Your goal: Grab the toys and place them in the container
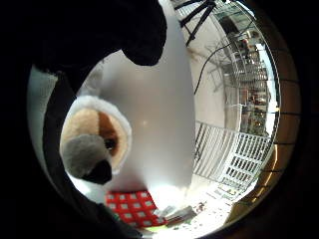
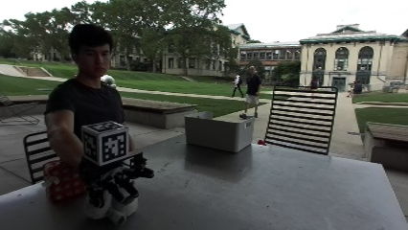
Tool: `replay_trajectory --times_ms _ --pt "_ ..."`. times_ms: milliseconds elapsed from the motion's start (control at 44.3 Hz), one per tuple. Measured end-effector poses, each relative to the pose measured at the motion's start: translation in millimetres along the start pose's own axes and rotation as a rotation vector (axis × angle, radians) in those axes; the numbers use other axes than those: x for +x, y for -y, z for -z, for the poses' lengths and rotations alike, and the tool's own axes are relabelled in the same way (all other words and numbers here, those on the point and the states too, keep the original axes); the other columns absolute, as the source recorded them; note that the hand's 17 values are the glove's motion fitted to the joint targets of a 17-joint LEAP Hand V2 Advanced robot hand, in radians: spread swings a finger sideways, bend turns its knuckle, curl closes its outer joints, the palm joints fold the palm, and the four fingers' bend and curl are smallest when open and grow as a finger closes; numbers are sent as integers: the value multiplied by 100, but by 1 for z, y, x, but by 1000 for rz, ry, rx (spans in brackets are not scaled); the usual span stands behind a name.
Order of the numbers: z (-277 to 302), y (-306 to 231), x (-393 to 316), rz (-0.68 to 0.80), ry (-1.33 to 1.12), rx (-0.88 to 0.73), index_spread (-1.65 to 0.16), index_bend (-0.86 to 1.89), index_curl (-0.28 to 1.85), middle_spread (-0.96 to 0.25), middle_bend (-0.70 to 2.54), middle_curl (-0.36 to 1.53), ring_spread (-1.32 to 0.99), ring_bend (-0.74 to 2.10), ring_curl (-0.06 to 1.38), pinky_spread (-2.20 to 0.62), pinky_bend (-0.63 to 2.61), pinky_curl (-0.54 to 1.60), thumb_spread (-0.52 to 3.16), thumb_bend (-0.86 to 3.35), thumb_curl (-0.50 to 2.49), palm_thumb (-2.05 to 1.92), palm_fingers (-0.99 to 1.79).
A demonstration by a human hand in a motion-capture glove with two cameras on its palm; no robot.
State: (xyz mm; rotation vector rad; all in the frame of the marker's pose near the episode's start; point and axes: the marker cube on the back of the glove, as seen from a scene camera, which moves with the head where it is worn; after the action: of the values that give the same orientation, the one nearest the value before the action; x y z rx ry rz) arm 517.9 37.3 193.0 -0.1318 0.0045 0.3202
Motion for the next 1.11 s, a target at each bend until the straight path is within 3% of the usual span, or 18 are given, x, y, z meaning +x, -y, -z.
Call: replay_trajectory --times_ms 249,588,633,655,768,881,1017,1039,1107 --pt "-26 2 8 -33 -52 -56 -33 4 7 -4 32 44 -1 56 29 3 119 34 94 -1 25 3 -8" --pt "-41 -2 14 -66 -70 -83 -36 12 8 -7 50 51 -16 94 38 -13 120 33 111 27 34 58 26" --pt "-39 -3 14 -61 -71 -62 -36 8 6 -11 65 55 -20 101 40 -19 119 32 114 34 37 67 47" --pt "-38 -3 14 -59 -71 -51 -36 9 7 -11 62 53 -21 99 39 -19 119 32 115 34 37 68 40" --pt "-32 -3 15 -59 -79 -3 -37 3 2 -18 77 58 -30 115 43 -31 123 33 119 43 41 82 71" --pt "-27 -5 16 -63 -95 40 -38 7 1 -21 87 60 -35 116 43 -38 117 32 118 47 44 89 82" --pt "-21 -5 11 -52 -132 75 -38 25 7 -25 94 60 -37 114 42 -43 94 28 111 45 47 88 115" --pt "-19 -4 10 -47 -133 82 -37 41 13 -26 91 59 -36 114 42 -45 87 26 113 46 46 89 130" --pt "-15 -2 7 -32 -128 81 -35 51 17 -27 90 57 -36 113 42 -47 82 26 112 45 46 88 131"
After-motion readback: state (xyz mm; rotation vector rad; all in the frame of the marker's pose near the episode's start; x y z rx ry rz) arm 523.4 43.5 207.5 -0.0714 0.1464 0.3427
